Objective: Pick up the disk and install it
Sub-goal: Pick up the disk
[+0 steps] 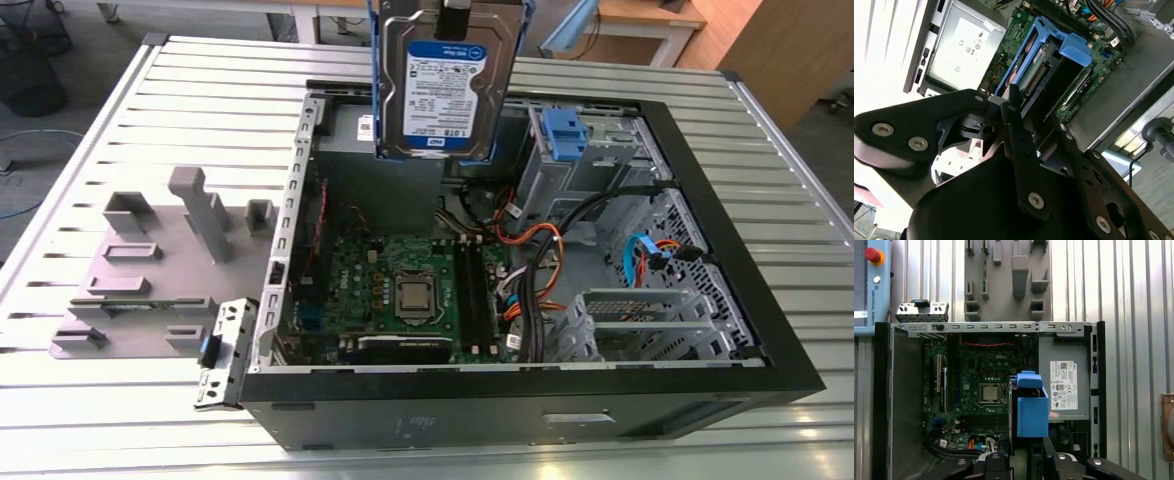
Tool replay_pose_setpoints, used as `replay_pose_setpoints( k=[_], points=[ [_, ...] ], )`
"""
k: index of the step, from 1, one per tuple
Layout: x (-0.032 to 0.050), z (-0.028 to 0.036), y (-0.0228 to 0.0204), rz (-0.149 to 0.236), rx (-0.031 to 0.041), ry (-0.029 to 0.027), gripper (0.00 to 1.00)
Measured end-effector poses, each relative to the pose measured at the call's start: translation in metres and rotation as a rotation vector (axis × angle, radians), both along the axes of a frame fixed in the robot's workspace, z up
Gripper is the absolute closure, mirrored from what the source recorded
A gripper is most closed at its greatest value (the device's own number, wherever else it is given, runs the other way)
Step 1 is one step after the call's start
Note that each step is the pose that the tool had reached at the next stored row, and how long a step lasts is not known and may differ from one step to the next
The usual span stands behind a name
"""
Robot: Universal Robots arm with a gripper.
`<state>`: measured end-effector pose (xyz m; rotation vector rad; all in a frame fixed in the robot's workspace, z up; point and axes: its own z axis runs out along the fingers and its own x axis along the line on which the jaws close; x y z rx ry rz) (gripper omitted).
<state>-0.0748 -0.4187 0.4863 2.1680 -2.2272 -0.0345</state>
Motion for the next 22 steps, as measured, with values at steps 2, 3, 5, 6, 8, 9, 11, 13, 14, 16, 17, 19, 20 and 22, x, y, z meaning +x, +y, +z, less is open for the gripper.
replay_pose_setpoints(
  k=[2, 3, 5, 6, 8, 9, 11, 13, 14, 16, 17, 19, 20, 22],
  points=[
    [0.0000, 0.0000, -0.0021, 0.000, -0.0009, 0.0000, 0.65],
    [0.0000, 0.0000, -0.0031, 0.000, -0.0012, 0.0001, 0.65],
    [0.0000, 0.0000, -0.0049, 0.000, -0.0019, 0.0000, 0.65],
    [0.0000, 0.0000, -0.0060, 0.000, -0.0022, 0.0000, 0.65],
    [0.0000, 0.0000, -0.0083, 0.000, -0.0028, 0.0000, 0.65],
    [0.0000, 0.0000, -0.0095, 0.000, -0.0031, 0.0000, 0.65],
    [0.0000, 0.0000, -0.0118, 0.000, -0.0036, 0.0000, 0.65],
    [0.0000, 0.0001, -0.0139, 0.000, -0.0043, 0.0001, 0.65],
    [0.0000, 0.0001, -0.0150, 0.000, -0.0045, 0.0001, 0.65],
    [0.0000, 0.0000, -0.0176, 0.000, -0.0047, 0.0000, 0.65],
    [0.0000, 0.0000, -0.0190, 0.000, -0.0048, 0.0000, 0.65],
    [0.0000, 0.0000, -0.0219, 0.000, -0.0050, 0.0000, 0.65],
    [0.0000, 0.0000, -0.0234, 0.000, -0.0050, 0.0000, 0.65],
    [0.0000, 0.0000, -0.0265, 0.000, -0.0051, 0.0000, 0.65]
  ],
)
